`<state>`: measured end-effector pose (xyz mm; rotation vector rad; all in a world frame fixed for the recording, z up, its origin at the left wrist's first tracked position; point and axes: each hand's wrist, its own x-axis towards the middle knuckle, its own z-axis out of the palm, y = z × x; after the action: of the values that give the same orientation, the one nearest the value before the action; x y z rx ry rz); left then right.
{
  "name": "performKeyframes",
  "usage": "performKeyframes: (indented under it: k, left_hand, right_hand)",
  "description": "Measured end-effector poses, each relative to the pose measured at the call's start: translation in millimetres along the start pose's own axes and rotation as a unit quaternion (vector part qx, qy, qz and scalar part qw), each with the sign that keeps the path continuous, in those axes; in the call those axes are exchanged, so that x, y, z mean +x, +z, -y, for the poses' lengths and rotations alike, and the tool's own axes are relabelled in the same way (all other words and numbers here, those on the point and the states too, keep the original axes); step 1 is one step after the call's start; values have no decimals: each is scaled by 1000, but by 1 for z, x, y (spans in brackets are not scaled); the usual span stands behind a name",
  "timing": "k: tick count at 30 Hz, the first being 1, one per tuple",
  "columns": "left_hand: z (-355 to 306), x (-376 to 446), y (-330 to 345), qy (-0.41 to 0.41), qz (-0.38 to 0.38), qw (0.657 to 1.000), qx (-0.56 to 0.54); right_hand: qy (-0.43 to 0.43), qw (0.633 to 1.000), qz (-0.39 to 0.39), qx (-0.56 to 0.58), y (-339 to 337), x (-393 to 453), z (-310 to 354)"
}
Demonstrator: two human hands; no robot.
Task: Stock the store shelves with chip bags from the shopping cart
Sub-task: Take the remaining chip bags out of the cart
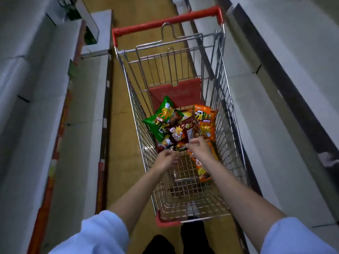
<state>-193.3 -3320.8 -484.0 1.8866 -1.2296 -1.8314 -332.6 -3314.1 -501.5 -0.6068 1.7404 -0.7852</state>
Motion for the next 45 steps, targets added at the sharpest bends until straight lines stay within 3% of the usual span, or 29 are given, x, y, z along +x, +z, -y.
performKeyframes:
  k: [8, 14, 19, 22, 25, 29, 34, 37, 39, 45]
  left_hand:
    - [-24, 146, -2, 52, -49, 980, 187]
    - [-35, 203, 6, 69, -20, 950, 303]
    - [-26, 218, 10, 39, 33, 883, 466]
    - [-25, 222, 10, 65, 47, 861, 503]
    - [-30, 227, 9, 74, 42, 879, 469]
    - [-41, 228, 14, 40, 52, 939, 338]
    - [-60, 225, 7, 38, 53, 981, 185]
    - [-70, 234, -10, 137, -102, 953, 251]
    - [-78, 241, -24, 135, -177, 920, 322]
    - [-87, 274, -50, 3, -93, 954, 286]
  right_hand:
    - [88, 996, -6, 3, 7, 103, -36]
    - [126, 992, 3, 4, 6, 136, -60]
    - [130, 990, 34, -37, 41, 144, -69]
    - [131, 988, 8, -84, 65, 147, -80]
    - [148, 985, -46, -73, 74, 146, -84]
    - [125, 982, -136, -29, 67, 144, -77]
    - [82, 971, -218, 51, 60, 154, -60]
    - [73, 968, -212, 111, 58, 159, -47]
    - [81, 962, -198, 170, 57, 161, -42]
    - [119, 935, -123, 310, 51, 152, -34]
